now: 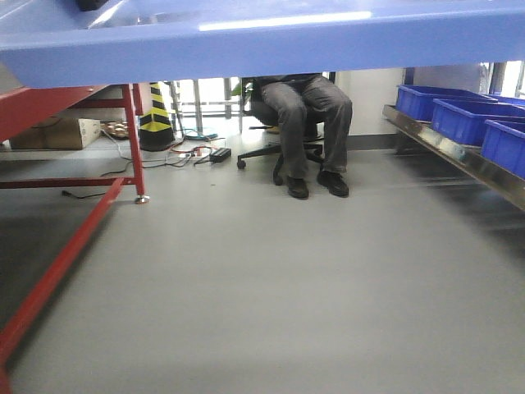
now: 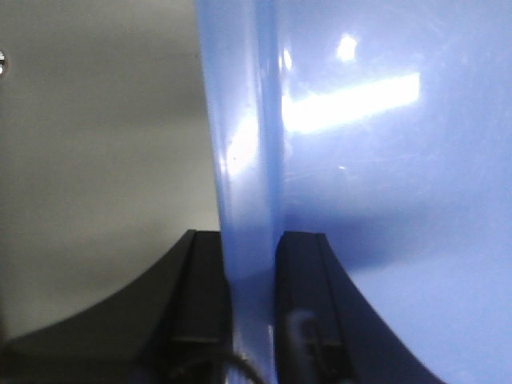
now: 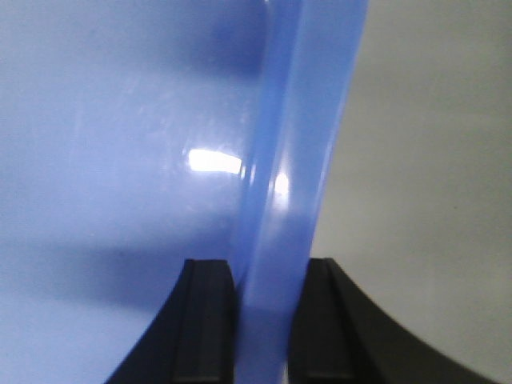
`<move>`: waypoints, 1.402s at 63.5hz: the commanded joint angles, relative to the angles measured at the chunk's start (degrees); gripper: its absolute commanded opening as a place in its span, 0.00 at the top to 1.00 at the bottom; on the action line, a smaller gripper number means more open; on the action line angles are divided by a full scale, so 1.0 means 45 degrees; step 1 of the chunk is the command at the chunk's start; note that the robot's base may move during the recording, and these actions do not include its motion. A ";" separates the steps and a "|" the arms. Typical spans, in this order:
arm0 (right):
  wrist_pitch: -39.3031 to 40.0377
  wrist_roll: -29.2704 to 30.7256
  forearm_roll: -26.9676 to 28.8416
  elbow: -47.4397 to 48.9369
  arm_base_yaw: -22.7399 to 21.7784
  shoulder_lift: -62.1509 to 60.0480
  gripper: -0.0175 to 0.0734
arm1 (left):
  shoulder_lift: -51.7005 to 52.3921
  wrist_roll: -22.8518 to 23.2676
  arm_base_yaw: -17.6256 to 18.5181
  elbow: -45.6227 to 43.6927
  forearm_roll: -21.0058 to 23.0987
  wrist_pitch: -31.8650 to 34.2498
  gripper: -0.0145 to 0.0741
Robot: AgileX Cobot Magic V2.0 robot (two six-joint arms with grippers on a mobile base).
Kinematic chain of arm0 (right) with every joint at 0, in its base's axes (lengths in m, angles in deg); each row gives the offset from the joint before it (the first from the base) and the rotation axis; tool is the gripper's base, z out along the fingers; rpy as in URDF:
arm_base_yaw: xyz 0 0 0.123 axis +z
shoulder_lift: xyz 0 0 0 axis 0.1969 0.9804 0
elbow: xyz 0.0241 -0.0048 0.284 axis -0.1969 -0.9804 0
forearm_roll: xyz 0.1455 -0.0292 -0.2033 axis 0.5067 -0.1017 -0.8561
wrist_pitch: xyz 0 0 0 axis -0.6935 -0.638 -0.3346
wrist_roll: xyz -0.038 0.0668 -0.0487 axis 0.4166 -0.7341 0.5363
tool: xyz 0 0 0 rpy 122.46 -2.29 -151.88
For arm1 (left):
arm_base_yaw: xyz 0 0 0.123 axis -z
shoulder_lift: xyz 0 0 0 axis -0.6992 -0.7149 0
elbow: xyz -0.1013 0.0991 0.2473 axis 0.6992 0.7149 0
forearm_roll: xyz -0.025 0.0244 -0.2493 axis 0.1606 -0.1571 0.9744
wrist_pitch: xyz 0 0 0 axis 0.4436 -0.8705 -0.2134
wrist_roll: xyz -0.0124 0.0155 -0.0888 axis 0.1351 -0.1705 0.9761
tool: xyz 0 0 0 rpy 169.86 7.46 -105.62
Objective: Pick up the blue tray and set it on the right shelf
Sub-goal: 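Drive away from the table carrying the tray in both grippers, then drive up to the steel shelf rack holding the tray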
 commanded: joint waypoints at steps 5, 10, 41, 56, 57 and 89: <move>-0.0149 0.0428 0.0234 0.0370 0.0021 -0.0419 0.77 | 0.0463 -0.0518 0.0203 -0.0325 0.0341 -0.1124 0.89; -0.0161 0.0428 0.0234 0.0370 0.0021 -0.0419 0.77 | 0.0463 -0.0518 0.0203 -0.0325 0.0341 -0.1124 0.89; -0.0144 0.0428 0.0234 0.0370 0.0021 -0.0419 0.77 | 0.0463 -0.0518 0.0203 -0.0325 0.0341 -0.1124 0.89; -0.0159 0.0428 0.0234 0.0370 0.0021 -0.0419 0.77 | 0.0463 -0.0518 0.0203 -0.0325 0.0341 -0.1124 0.89; -0.0159 0.0428 0.0234 0.0370 0.0021 -0.0419 0.77 | 0.0463 -0.0518 0.0203 -0.0325 0.0341 -0.1124 0.89; -0.0159 0.0428 0.0234 0.0370 0.0021 -0.0419 0.77 | 0.0463 -0.0518 0.0203 -0.0325 0.0341 -0.1124 0.89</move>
